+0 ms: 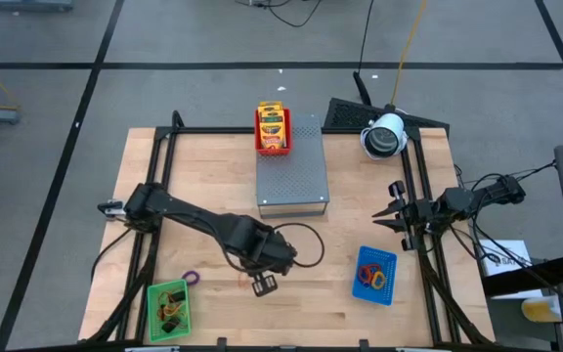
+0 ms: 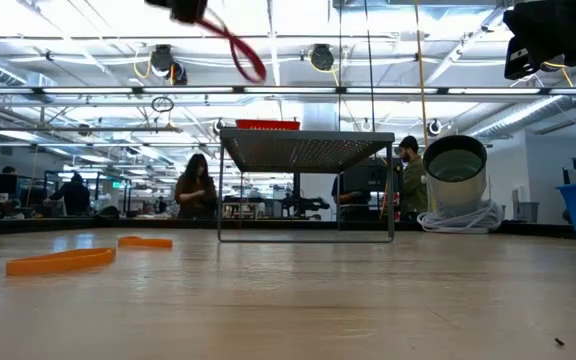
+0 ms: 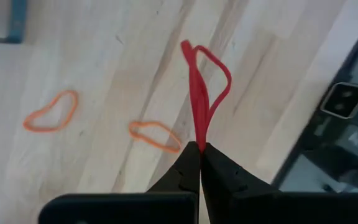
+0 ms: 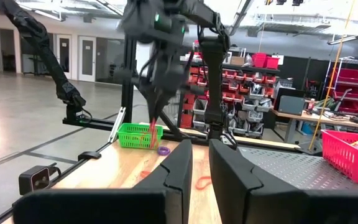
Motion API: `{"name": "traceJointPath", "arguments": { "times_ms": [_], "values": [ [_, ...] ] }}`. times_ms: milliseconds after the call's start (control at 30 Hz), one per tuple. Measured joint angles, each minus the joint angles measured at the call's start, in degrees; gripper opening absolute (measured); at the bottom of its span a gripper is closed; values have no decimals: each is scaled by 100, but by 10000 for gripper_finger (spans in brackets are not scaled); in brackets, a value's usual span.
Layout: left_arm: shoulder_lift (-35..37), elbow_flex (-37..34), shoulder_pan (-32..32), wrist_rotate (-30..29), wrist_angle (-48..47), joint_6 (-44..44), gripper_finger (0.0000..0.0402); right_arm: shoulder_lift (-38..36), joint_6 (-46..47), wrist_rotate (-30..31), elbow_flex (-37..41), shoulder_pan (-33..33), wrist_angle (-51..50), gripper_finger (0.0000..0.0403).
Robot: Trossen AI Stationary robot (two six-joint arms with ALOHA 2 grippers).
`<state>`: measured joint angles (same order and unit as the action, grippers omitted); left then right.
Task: Pick & Place Office Desk Supplies
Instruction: Put the red rubber band into the green bin
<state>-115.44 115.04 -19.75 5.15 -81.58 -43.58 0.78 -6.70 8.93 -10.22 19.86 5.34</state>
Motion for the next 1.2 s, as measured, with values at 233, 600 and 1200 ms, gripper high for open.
{"name": "traceJointPath", "arguments": {
  "times_ms": [233, 600, 1200],
  "values": [
    [54, 1087, -57, 96, -852, -452, 6, 0, 1, 0, 0, 1, 0, 45],
    [1197, 665, -490, -112, -833, -1885, 4, -2, 2, 0, -2, 0, 2, 45],
    [3367, -2846, -2990, -1, -360, -5363, 6, -2, 2, 0, -1, 1, 2, 45]
  ]
}}
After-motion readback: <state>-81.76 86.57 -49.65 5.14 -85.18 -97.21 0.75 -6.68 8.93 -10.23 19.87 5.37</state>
